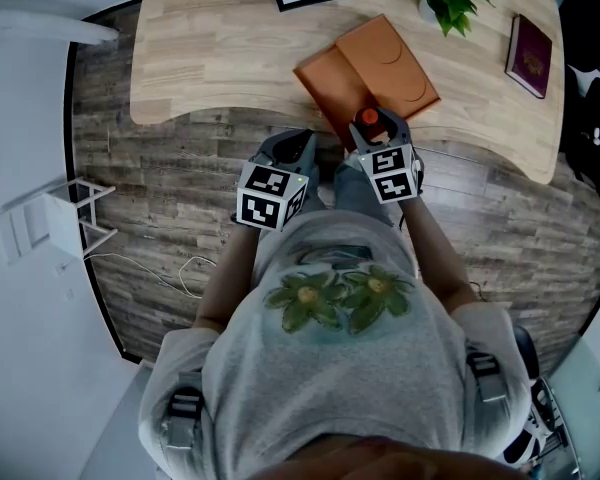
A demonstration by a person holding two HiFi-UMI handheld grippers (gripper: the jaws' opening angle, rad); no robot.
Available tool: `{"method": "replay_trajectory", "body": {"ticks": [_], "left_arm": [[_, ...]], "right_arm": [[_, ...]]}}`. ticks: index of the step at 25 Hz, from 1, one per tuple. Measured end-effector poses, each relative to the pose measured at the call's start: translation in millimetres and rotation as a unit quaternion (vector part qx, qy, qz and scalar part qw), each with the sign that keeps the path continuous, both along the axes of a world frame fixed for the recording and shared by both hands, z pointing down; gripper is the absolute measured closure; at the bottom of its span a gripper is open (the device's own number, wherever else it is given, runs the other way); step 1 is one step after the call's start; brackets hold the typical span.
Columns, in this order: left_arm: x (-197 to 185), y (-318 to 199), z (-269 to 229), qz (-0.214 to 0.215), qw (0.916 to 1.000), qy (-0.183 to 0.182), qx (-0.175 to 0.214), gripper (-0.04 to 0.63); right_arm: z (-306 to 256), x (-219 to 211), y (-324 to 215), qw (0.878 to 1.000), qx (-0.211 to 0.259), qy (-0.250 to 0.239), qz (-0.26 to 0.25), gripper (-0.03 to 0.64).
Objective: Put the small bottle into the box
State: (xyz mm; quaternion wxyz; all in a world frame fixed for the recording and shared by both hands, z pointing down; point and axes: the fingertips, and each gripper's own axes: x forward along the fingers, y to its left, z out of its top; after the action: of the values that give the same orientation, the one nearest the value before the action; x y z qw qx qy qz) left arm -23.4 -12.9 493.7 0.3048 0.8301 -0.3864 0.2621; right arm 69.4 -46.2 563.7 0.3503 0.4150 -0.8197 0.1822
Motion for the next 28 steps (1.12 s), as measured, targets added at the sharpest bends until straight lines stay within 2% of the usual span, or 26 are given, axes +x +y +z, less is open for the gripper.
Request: {"method": "replay_trajectory", "body": {"ticks": [28], "left_arm": [[-9,5,5,-0.014,0.9999,-0.004,-0.010,0.588]], "right_arm": [[31,0,-1,1.000,-0.026,0.003,0.008,0.399]]}}
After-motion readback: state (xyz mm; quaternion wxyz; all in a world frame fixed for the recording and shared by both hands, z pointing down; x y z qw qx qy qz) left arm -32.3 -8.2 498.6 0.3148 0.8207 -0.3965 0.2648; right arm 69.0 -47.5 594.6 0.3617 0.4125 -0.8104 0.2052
